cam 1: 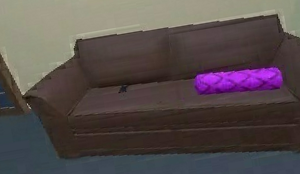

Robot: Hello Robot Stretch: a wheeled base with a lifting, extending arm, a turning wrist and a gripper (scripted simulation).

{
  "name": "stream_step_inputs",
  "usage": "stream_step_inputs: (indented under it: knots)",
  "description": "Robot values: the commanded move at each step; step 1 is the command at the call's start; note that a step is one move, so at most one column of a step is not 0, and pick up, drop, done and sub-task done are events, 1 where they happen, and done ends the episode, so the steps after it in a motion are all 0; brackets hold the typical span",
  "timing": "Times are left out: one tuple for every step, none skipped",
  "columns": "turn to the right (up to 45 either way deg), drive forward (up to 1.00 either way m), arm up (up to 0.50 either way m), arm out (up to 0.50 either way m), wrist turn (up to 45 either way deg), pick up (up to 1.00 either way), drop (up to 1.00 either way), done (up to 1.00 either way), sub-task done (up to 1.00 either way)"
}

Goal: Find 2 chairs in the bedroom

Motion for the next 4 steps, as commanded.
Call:
stream_step_inputs:
  knots:
    - [-9.0, 0.0, 0.0, 0.0, 0.0, 0.0, 0.0, 0.0, 0.0]
    - [0.0, 0.55, 0.0, 0.0, 0.0, 0.0, 0.0, 0.0, 0.0]
    - [-45.0, 0.0, 0.0, 0.0, 0.0, 0.0, 0.0, 0.0, 0.0]
    - [-24.0, 0.0, 0.0, 0.0, 0.0, 0.0, 0.0, 0.0, 0.0]
